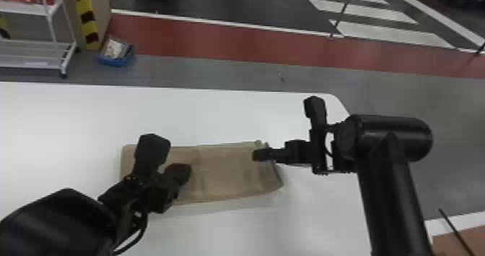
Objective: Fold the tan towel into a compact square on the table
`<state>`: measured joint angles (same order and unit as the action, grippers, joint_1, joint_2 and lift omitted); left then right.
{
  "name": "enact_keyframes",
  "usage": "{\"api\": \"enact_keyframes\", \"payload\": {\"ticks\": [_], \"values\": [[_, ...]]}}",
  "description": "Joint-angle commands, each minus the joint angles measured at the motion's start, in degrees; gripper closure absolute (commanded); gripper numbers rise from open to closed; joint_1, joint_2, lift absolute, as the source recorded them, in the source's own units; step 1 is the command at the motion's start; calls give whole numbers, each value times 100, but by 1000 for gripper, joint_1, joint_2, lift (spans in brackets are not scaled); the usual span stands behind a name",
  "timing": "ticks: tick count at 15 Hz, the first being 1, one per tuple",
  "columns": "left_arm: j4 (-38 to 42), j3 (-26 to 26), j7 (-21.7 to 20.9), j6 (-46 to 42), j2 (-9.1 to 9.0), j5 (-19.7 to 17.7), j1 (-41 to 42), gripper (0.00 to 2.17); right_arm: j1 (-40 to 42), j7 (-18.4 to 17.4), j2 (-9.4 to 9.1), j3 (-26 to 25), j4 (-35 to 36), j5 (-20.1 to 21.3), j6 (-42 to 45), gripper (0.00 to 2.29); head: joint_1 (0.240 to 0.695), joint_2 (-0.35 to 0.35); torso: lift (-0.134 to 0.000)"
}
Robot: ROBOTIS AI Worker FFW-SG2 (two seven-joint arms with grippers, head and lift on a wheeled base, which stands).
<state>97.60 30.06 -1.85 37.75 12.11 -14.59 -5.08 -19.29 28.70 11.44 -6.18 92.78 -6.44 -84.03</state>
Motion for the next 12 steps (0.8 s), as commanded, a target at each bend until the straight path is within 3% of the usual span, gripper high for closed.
{"api": "enact_keyframes", "payload": {"ticks": [1,5,7,9,11,12], "values": [[-4,9,0,0,-7,0,-11,1949,-84,-5,-10,143,-85,20,-13,178,695,-262,-123],[5,0,-9,0,2,0,-11,1949,-154,57,-10,354,-129,196,-118,208,695,-249,-123],[5,0,-9,0,2,0,-11,1949,-198,136,-10,407,-164,249,-171,458,695,-246,-123],[-4,0,-9,0,-16,9,-11,1949,-224,197,-10,424,-173,266,-189,907,695,-244,-123],[5,0,-18,0,-7,9,-11,1949,-233,206,-10,407,-173,258,-189,1119,695,-242,-123],[5,0,-18,0,2,9,-11,1949,-224,224,-10,381,-173,214,-189,1119,695,-242,-123]]}}
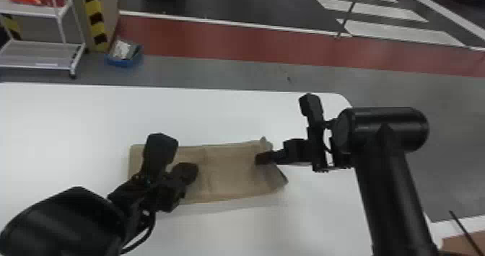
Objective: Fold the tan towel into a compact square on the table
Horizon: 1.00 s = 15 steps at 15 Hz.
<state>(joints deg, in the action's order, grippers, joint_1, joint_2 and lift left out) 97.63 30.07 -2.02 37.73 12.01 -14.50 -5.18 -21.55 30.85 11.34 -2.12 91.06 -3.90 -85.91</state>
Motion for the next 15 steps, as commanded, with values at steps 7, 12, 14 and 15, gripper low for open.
{"api": "enact_keyframes", "payload": {"ticks": [7,12,14,15], "values": [[-7,-1,0,38,4,17,17,1949,239,219,-44,-482,412,-708,-141,1291,695,-227,-123],[-16,87,-17,38,-5,26,9,1949,282,131,-61,-667,966,-1412,-417,1291,695,-210,-123],[-33,140,-17,38,-76,-53,17,1949,247,105,-237,-658,975,-1499,-335,1291,695,-208,-123],[-33,192,-61,38,-128,-97,26,1949,247,88,-343,-658,940,-1499,-177,1291,695,-205,-123]]}}
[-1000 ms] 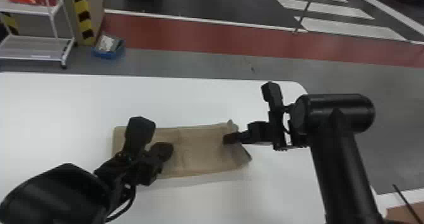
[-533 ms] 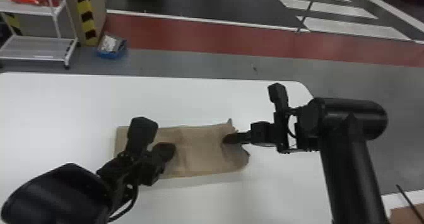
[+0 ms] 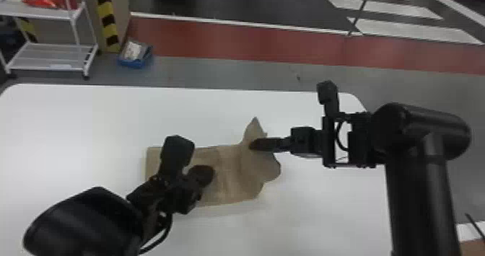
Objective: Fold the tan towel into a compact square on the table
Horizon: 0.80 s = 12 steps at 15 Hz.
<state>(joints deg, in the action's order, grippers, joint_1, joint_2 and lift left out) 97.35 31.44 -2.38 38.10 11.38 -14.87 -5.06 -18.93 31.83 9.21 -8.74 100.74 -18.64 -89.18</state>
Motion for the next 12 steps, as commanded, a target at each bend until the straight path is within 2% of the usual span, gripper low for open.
{"api": "enact_keyframes", "payload": {"ticks": [1,5,9,10,12], "values": [[3,91,-70,18,-75,-77,31,1949,-23,-54,-174,21,-55,-26,238,1291,695,-203,-123],[627,-243,-272,334,101,-394,189,1949,3,-71,-192,-181,77,-123,44,1291,695,-208,-123],[1058,-604,-289,440,330,-481,277,1949,38,-63,-139,-348,77,-290,-8,1291,695,-194,-123],[1084,-665,-395,756,338,-464,286,1949,38,-71,-139,-374,86,-290,-8,1291,695,-188,-123],[1216,-841,-439,914,497,-438,400,1949,38,-71,-113,-383,86,-298,-26,1291,695,-177,-123]]}}
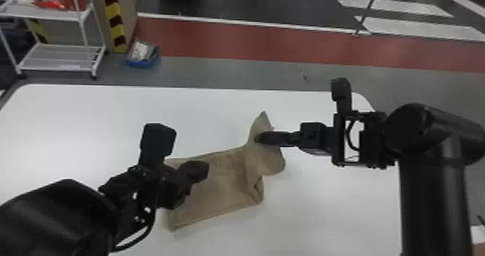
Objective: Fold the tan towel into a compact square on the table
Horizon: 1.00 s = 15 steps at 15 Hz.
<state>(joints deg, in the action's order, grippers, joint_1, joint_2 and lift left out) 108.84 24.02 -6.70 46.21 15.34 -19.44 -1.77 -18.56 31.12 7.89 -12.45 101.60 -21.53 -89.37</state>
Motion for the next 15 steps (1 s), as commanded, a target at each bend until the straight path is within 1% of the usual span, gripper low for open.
{"api": "enact_keyframes", "payload": {"ticks": [1,2,3,5,7,8,11,15], "values": [[76,-143,-7,104,136,71,141,1949,1,8,20,-74,0,-9,-7,1291,695,-164,-123],[76,-213,-104,104,189,168,220,1949,-8,8,20,-135,-8,-27,11,1291,695,-155,-123],[76,-222,-130,104,206,212,264,1949,-8,8,29,-153,-8,-27,11,1291,695,-150,-123],[67,-345,-165,104,312,274,361,1949,-8,34,29,-153,0,-80,-7,1291,695,-142,-123],[6,-363,-218,104,312,318,352,1949,-16,52,29,-153,9,-282,-24,1291,695,-123,-123],[-38,-354,-236,86,268,335,352,1949,-16,52,29,-144,53,-343,-71,1291,695,-113,-123],[-187,-222,-236,51,110,379,247,1949,-69,-1,-15,49,132,-343,-71,1291,695,-100,-123],[-372,-20,-236,16,-110,441,115,1949,-140,-142,-68,419,123,-308,-71,1291,695,-104,-123]]}}
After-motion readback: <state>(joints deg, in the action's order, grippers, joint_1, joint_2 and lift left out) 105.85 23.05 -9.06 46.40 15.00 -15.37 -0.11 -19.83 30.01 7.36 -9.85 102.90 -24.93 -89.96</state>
